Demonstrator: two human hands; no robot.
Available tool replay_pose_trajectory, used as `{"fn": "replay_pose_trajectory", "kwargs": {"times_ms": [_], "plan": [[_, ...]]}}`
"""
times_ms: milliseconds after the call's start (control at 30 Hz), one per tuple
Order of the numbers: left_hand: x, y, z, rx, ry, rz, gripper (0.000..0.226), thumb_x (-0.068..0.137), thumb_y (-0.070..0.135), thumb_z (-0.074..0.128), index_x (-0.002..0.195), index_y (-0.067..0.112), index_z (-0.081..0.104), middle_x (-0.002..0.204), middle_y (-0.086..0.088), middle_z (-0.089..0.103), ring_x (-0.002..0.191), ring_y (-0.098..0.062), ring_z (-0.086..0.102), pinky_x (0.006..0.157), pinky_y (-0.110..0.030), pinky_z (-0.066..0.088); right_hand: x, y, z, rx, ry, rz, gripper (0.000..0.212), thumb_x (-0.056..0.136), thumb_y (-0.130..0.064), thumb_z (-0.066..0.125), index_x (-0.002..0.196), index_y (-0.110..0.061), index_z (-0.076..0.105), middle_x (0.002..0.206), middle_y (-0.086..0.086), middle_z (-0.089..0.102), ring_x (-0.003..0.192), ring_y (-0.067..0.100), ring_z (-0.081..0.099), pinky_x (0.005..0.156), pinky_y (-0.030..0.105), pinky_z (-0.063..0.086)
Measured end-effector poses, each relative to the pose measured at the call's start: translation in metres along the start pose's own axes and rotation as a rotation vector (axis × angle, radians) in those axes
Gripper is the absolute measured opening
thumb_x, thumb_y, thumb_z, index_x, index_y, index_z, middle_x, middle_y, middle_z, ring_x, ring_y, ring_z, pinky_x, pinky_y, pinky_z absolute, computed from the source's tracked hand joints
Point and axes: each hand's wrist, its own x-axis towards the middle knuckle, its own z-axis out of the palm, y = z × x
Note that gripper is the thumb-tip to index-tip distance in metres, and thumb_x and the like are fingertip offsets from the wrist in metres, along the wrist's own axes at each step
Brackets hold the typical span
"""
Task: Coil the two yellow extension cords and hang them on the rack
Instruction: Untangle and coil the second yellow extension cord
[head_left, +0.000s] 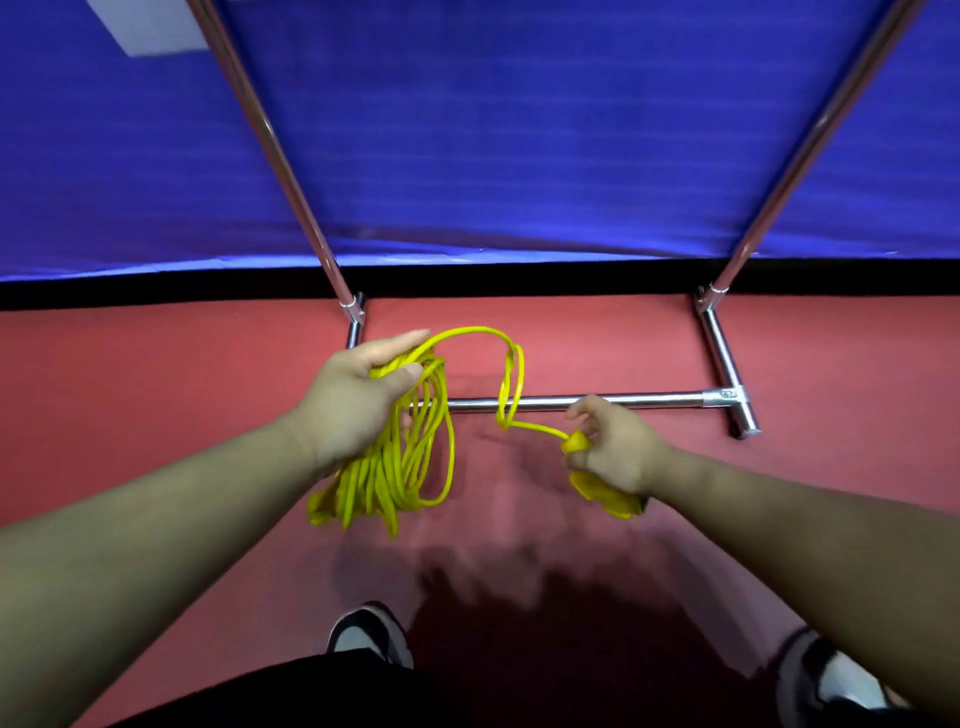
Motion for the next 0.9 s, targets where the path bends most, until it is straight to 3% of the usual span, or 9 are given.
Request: {"fn": "replay_pose_trajectory", "kwargs": {"times_ms": [133, 200, 267, 433, 533, 667, 767, 833, 900], "plan": [[-0.022, 0.057, -0.005, 0.132, -0.101, 0.137, 0.042, 0.102, 0.009, 0.053, 0.125, 0.043, 0.063, 0.066, 0.004, 0.055, 0.051, -0.012, 0.053, 0.048, -0.022, 0.048, -0.04, -0.04, -0.062, 0.011, 0.079, -0.12, 0.044, 0.077, -0.01, 0.074, 0.111, -0.026, 0.051, 0.087, -0.003, 0.069, 0.063, 0.01, 0.065, 0.054, 0.014, 0.046], [-0.035, 0.088, -0.002, 0.151, -0.093, 0.181, 0.039, 0.103, 0.009, 0.051, 0.117, 0.04, 0.068, 0.067, -0.002, 0.051, 0.052, -0.015, 0.053, 0.046, -0.022, 0.046, -0.066, -0.064, -0.097, -0.005, 0.12, -0.182, 0.046, 0.078, -0.013, 0.076, 0.112, -0.028, 0.05, 0.087, -0.001, 0.07, 0.057, 0.003, 0.064, 0.051, 0.017, 0.047], [-0.05, 0.12, 0.003, 0.161, -0.076, 0.222, 0.035, 0.103, 0.008, 0.05, 0.112, 0.034, 0.072, 0.069, -0.003, 0.052, 0.053, -0.016, 0.054, 0.045, -0.02, 0.045, -0.095, -0.087, -0.132, -0.003, 0.182, -0.236, 0.045, 0.078, -0.015, 0.077, 0.111, -0.031, 0.05, 0.086, -0.004, 0.07, 0.06, 0.005, 0.067, 0.056, 0.021, 0.051], [-0.093, 0.179, 0.011, 0.049, -0.029, 0.285, 0.03, 0.102, 0.011, 0.054, 0.099, 0.031, 0.076, 0.08, -0.005, 0.067, 0.056, -0.014, 0.064, 0.052, -0.026, 0.048, -0.172, -0.133, -0.204, 0.033, 0.283, -0.407, 0.048, 0.077, -0.014, 0.08, 0.115, -0.031, 0.056, 0.098, -0.008, 0.07, 0.087, 0.014, 0.069, 0.088, 0.037, 0.054], [-0.119, 0.202, 0.015, -0.079, -0.022, 0.277, 0.026, 0.1, 0.011, 0.056, 0.103, 0.026, 0.077, 0.09, -0.006, 0.073, 0.059, -0.018, 0.067, 0.05, -0.027, 0.051, -0.213, -0.147, -0.23, 0.11, 0.277, -0.506, 0.05, 0.08, -0.005, 0.079, 0.119, -0.03, 0.058, 0.102, -0.006, 0.071, 0.092, 0.012, 0.069, 0.086, 0.032, 0.054], [-0.148, 0.204, 0.022, -0.124, -0.006, 0.328, 0.022, 0.097, 0.013, 0.062, 0.106, 0.026, 0.077, 0.063, -0.004, 0.065, 0.054, -0.022, 0.057, 0.058, -0.034, 0.05, -0.245, -0.153, -0.238, 0.219, 0.184, -0.595, 0.05, 0.084, 0.004, 0.074, 0.123, -0.023, 0.059, 0.114, -0.008, 0.072, 0.11, 0.008, 0.066, 0.088, 0.031, 0.055], [-0.164, 0.198, 0.026, -0.106, -0.008, 0.328, 0.018, 0.087, 0.023, 0.075, 0.105, 0.026, 0.078, 0.062, -0.002, 0.066, 0.052, -0.02, 0.055, 0.054, -0.029, 0.048, -0.251, -0.157, -0.235, 0.257, 0.119, -0.642, 0.048, 0.084, 0.009, 0.071, 0.122, -0.019, 0.06, 0.116, -0.002, 0.072, 0.113, 0.011, 0.066, 0.088, 0.028, 0.055], [-0.17, 0.194, 0.028, -0.09, -0.021, 0.326, 0.023, 0.08, 0.025, 0.081, 0.103, 0.022, 0.078, 0.069, -0.005, 0.068, 0.054, -0.02, 0.054, 0.053, -0.027, 0.046, -0.251, -0.158, -0.232, 0.286, 0.102, -0.669, 0.047, 0.083, 0.01, 0.071, 0.121, -0.017, 0.061, 0.115, 0.001, 0.072, 0.11, 0.016, 0.068, 0.087, 0.03, 0.056], [-0.173, 0.191, 0.029, -0.042, 0.0, 0.332, 0.025, 0.077, 0.023, 0.083, 0.101, 0.019, 0.077, 0.063, -0.006, 0.065, 0.05, -0.017, 0.052, 0.049, -0.022, 0.043, -0.25, -0.159, -0.231, 0.315, 0.112, -0.691, 0.046, 0.082, 0.009, 0.073, 0.12, -0.016, 0.062, 0.114, 0.002, 0.071, 0.107, 0.024, 0.068, 0.089, 0.038, 0.057]]}}
